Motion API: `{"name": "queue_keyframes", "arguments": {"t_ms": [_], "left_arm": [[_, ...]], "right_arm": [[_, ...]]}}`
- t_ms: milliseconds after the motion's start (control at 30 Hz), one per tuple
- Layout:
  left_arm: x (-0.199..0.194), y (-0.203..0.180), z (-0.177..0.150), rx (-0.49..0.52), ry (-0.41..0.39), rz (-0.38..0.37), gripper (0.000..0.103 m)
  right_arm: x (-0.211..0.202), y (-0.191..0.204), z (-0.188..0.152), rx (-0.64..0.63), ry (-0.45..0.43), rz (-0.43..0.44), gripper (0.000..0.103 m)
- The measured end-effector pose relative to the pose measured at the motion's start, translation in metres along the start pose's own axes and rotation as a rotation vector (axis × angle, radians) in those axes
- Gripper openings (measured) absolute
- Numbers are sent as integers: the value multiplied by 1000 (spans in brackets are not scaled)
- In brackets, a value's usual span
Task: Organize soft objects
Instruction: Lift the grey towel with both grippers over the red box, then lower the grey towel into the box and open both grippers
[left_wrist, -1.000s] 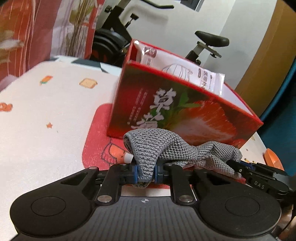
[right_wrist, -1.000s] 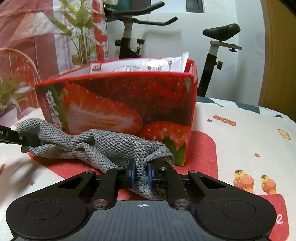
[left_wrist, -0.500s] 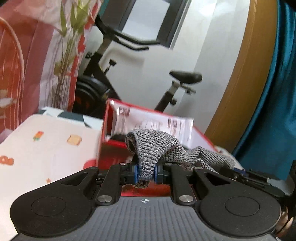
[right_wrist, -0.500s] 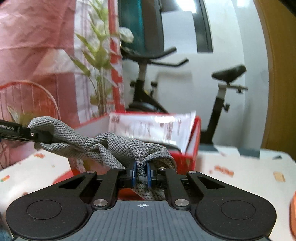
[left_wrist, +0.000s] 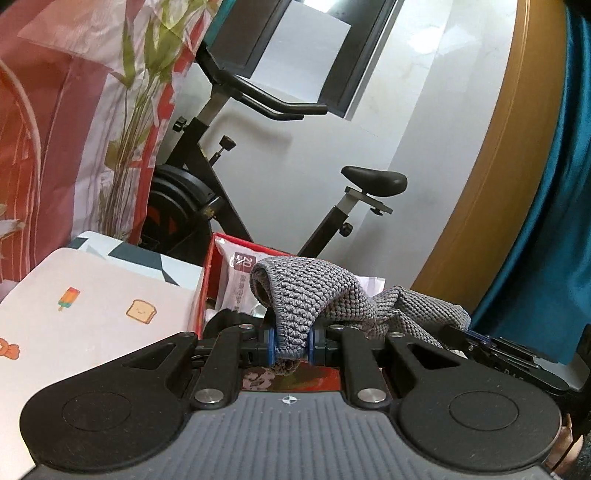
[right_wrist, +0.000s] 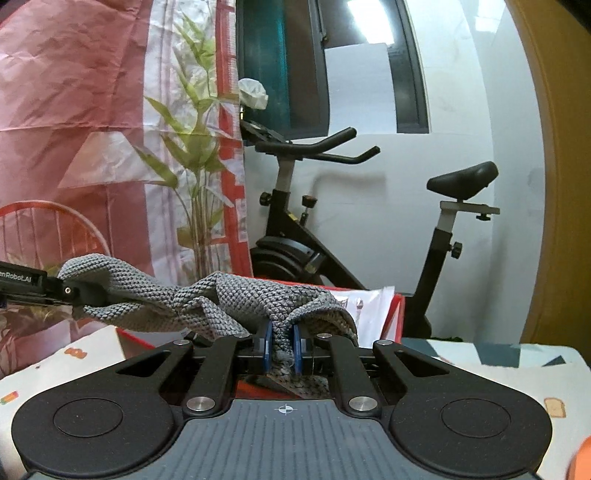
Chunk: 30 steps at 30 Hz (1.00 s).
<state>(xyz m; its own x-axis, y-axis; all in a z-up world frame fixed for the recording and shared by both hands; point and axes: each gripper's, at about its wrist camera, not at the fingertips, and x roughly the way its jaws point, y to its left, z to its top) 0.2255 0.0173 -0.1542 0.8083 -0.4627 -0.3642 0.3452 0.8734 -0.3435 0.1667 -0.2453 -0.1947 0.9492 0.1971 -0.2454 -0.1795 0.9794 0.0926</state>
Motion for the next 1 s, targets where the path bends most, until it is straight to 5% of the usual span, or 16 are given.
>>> {"name": "queue_keyframes", "arguments": {"t_ms": [267,433,667,1000], "left_arm": [[21,-12,40,76,-41,16,16],[66,-8,48,77,102,33,16],[121,-1,30,110,290,69,16],[152,7,18,128,397,95,17]], "right_arm": [[20,-10,22,16,-9,-25,10],[45,-16,35,-9,28,-39,10],[99,-22,24,-32,199,-75,10],[136,-18,3,18,339,-71,10]]}}
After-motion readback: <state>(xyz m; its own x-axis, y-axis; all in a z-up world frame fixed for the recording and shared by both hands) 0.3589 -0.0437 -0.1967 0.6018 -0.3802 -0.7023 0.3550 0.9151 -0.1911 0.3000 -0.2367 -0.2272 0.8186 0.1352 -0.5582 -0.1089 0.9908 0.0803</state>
